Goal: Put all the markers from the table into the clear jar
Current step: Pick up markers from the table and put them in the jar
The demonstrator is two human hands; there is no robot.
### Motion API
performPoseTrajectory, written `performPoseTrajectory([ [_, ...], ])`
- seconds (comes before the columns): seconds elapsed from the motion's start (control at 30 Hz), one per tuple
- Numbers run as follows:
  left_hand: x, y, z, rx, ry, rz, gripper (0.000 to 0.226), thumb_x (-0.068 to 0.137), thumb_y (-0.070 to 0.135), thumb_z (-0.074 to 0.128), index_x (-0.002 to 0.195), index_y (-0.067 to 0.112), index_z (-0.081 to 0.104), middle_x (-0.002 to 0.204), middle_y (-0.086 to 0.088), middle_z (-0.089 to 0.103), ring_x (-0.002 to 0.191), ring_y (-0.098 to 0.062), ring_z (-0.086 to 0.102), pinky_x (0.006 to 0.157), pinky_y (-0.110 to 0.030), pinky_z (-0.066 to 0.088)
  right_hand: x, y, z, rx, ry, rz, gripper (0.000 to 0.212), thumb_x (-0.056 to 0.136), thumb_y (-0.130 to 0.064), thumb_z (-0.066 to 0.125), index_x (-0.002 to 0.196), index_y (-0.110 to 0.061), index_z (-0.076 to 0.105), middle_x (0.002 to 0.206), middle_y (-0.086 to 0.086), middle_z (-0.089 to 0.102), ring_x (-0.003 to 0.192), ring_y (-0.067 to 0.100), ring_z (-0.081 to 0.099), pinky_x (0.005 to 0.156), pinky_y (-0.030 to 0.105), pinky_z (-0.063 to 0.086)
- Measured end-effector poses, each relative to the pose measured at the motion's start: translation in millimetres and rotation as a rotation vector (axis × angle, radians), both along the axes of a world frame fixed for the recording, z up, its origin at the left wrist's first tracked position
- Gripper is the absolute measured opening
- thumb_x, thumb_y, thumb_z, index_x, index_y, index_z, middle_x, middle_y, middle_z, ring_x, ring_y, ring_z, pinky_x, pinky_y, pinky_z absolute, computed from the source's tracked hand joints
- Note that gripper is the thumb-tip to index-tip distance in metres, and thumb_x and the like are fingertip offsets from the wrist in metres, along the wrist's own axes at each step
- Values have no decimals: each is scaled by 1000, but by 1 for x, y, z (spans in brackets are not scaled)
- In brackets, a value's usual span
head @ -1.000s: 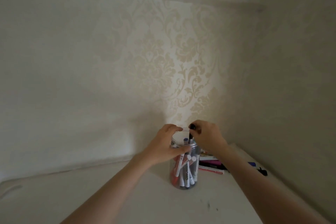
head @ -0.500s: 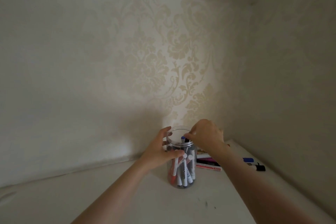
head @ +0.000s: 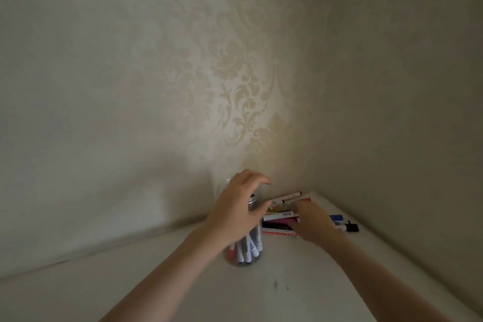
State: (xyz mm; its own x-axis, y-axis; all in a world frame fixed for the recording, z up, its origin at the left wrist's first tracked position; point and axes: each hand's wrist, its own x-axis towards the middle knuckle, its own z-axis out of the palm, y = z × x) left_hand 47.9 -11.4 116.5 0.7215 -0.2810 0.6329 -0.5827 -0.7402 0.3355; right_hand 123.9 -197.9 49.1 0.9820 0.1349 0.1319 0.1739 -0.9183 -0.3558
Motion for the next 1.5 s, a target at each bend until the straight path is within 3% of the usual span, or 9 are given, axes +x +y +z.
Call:
performPoseTrajectory([
  [0.1,6,-31,-18,75,116,-73,32,91,17,63,122,24,58,118,8,56,100,0,54,92,-22,47,0,2,-51,-17,41,28,35,91,-36,57,126,-31,56,129,-1,58,114,20,57,94,38,51],
  [0.33,35,-65,-89,361,509,112,80,91,-2,54,154,25,12,161,4,9,150,-19,10,123,-35,16,11,-27,-54,-32,-84,134,39,84,-57,58,116,-35,63,122,-5,54,117,19,47,99,38,37],
  [0.5,66,-90,-106,579,557,313,89,93,11,59,155,16,-3,164,-10,-8,151,-31,-6,123,-50,7,31,-87,-50,-105,30,91,68,88,-24,53,149,-30,25,157,-6,24,145,14,22,114,46,21],
  [0.6,78,-97,-110,683,598,361,88,94,17,59,155,16,-3,164,-16,-2,150,-37,0,122,-53,10,32,-101,-55,-242,85,119,67,88,-21,51,149,-30,23,155,-3,24,142,19,24,107,46,25],
  [0.7,81,-100,-106,747,543,365,85,92,12,60,155,17,3,157,-18,23,145,-38,22,118,-54,19,29,-109,-51,-334,73,136,66,88,-42,54,147,-32,28,144,2,33,132,24,33,99,40,31],
  [0.9,77,-95,-97,837,567,234,73,87,-2,60,150,9,24,154,-15,23,143,-36,21,119,-52,21,22,-104,-46,-354,102,193,64,81,-66,55,127,-24,43,129,2,43,122,24,39,92,40,30],
  [1.23,47,-82,-84,591,482,36,45,94,-2,53,136,10,44,125,-13,60,107,-26,62,91,-37,54,0,-88,-51,-309,369,113,60,93,-56,45,138,-17,34,136,8,40,123,26,44,92,38,39],
  [1.4,27,-77,-46,-135,349,-22,14,101,21,50,115,17,51,100,2,65,84,-7,63,80,-30,55,-11,-75,-53,-240,322,20,49,94,-53,41,128,-18,41,128,6,48,112,21,51,82,33,37],
  [1.5,21,-56,14,-570,322,-133,18,97,19,58,112,25,49,104,-1,70,93,-12,70,85,-35,59,-17,-71,-54,-257,312,46,27,99,-40,41,118,-20,41,109,5,46,114,23,54,78,30,36],
])
